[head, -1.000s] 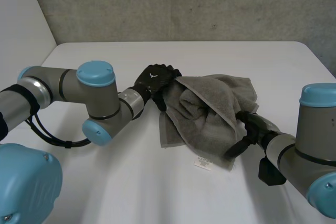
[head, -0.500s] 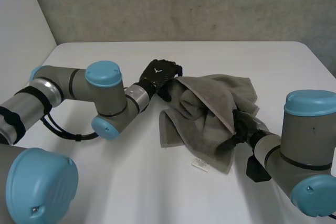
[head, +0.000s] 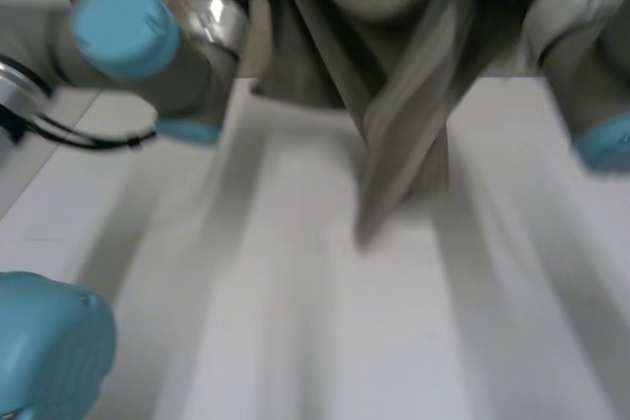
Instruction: Fold the laundry
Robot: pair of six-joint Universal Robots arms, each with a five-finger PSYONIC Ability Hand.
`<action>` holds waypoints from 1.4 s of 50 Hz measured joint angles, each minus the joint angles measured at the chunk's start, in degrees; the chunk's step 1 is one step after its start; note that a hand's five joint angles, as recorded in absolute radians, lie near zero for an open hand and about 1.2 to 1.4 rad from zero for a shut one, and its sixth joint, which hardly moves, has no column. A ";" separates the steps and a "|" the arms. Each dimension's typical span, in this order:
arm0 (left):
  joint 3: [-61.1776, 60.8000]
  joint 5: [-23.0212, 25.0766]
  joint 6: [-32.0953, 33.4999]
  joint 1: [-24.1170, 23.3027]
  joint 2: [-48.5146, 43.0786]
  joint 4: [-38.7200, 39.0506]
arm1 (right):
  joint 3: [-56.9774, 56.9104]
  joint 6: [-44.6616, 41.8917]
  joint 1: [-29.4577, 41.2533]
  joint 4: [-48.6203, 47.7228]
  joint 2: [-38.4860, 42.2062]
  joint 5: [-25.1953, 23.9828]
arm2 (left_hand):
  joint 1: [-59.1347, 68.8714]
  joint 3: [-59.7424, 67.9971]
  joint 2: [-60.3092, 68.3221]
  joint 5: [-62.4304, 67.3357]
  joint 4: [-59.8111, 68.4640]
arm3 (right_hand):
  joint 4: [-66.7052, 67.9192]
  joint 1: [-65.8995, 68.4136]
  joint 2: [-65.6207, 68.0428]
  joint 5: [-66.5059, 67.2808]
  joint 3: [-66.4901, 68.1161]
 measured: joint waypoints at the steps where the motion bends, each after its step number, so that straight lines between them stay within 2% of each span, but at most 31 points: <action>1: 1.64 -1.57 0.24 0.41 2.01 0.45 | -4.58 -3.70 0.04 0.23 0.06 0.06 | 0.00 0.01 0.02 0.02 0.09 | 0.00 0.00 0.00 0.00 0.00; 7: 1.97 -4.05 0.36 2.52 12.26 -0.06 | -19.90 -14.54 0.49 3.16 0.68 -0.29 | 0.00 0.05 0.05 0.25 0.14 | 0.00 0.01 0.00 0.00 0.04; 13: -8.77 -3.67 0.42 3.81 18.61 -5.73 | -17.21 -16.76 1.00 8.76 0.45 -1.02 | 0.03 0.06 0.05 0.25 0.15 | 0.01 0.01 0.00 0.02 0.32; 18: -28.19 -3.40 0.58 5.49 23.85 -12.03 | -4.45 -17.30 1.27 13.42 0.39 -2.74 | 0.24 0.09 0.08 0.25 0.16 | 0.01 0.02 0.00 0.01 0.32; 26: -55.86 -3.33 2.23 7.32 29.45 -15.15 | 19.71 -21.10 1.47 14.22 2.06 -6.43 | 0.25 0.11 0.11 0.26 0.16 | 0.01 0.02 0.00 0.22 0.33; 31: -73.09 -3.31 8.93 9.18 32.51 -15.00 | 30.58 -24.62 1.14 13.76 2.49 -7.73 | 0.25 0.11 0.12 0.27 0.17 | 0.01 0.02 0.00 0.22 0.34; 35: -80.26 -3.29 13.67 10.23 34.58 -14.38 | 35.19 -25.87 0.73 13.26 0.87 -8.24 | 0.60 0.12 0.11 0.63 0.17 | 0.01 0.02 0.00 0.23 0.38; 37: -82.09 -3.30 14.96 10.54 35.71 -14.16 | 36.57 -26.05 0.60 12.96 -0.46 -8.36 | -1.13 -2.76 -2.80 -0.94 -2.13 | 0.01 0.02 0.00 0.24 0.38; 39: -82.88 -3.31 15.57 10.73 36.98 -13.95 | 37.58 -26.06 0.52 12.55 -1.95 -8.41 | -11.32 -12.16 -13.81 -10.62 -12.31 | 0.01 0.02 0.00 0.26 0.38; 40: -83.24 -3.33 15.83 10.83 38.16 -13.75 | 38.24 -26.02 0.48 12.22 -3.08 -8.42 | -24.79 -26.37 -27.92 -25.29 -26.62 | 0.01 0.02 0.00 0.57 0.38; 41: -83.38 -3.33 15.92 10.89 39.13 -13.59 | 38.82 -25.95 0.44 11.87 -4.11 -8.42 | -31.98 -33.29 -33.39 -31.94 -32.60 | 0.01 0.02 0.00 0.76 0.38; 45: -83.38 -3.48 15.76 11.14 42.06 -12.30 | 40.80 -25.74 0.04 10.61 -6.74 -8.42 | -46.88 -48.57 -48.67 -47.44 -48.30 | 0.01 0.02 0.00 0.95 0.38; 52: -85.35 -3.62 15.52 12.94 43.92 -8.49 | 45.78 -25.55 -2.98 8.10 -9.84 -8.38 | -52.13 -53.81 -53.82 -52.94 -53.76 | 0.11 0.02 0.00 0.96 0.38; 62: -88.99 -2.75 15.80 17.17 43.68 -5.13 | 49.69 -25.53 -10.31 5.31 -11.18 -8.44 | -52.61 -54.08 -54.22 -53.31 -54.14 | 0.11 0.03 0.00 0.96 0.39; 66: -89.55 0.34 15.86 18.37 43.41 -5.17 | 49.84 -25.49 -13.30 4.54 -11.12 -8.41 | -52.61 -54.09 -54.23 -53.30 -54.16 | 0.11 0.03 0.00 0.96 0.39; 70: -89.95 6.32 15.96 19.84 42.60 -5.27 | 49.89 -25.47 -16.22 2.86 -10.69 -8.40 | -52.61 -54.09 -54.23 -53.29 -54.16 | 0.11 0.03 0.00 0.96 0.39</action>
